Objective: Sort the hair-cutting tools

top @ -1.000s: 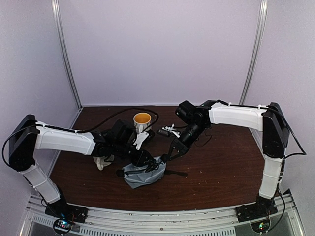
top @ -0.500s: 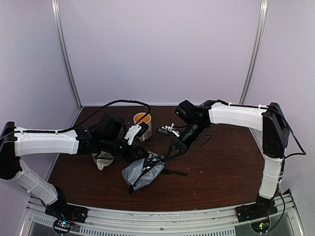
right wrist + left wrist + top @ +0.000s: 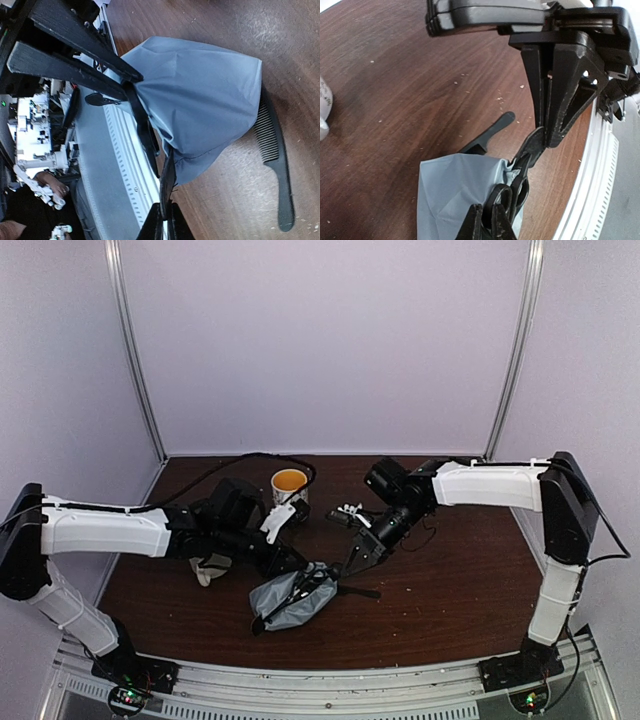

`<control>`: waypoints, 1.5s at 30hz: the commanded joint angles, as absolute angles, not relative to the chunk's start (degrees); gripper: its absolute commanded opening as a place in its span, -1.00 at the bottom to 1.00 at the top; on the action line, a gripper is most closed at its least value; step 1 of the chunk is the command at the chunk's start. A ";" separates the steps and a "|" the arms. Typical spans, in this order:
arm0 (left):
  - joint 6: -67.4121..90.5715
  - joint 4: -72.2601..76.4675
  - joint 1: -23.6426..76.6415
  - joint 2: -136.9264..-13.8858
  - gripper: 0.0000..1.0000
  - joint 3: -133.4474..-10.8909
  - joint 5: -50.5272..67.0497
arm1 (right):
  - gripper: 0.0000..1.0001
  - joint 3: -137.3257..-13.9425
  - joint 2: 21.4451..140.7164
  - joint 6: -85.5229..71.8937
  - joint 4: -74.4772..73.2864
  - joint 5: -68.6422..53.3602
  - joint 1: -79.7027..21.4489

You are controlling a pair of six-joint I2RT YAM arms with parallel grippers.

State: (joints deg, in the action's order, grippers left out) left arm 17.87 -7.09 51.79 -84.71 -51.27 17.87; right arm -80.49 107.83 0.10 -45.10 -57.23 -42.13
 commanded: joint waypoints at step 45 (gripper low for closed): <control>7.35 -19.48 62.84 -88.84 0.87 -55.66 -1.07 | -0.98 -75.95 106.00 -11.92 -32.83 -68.72 -41.92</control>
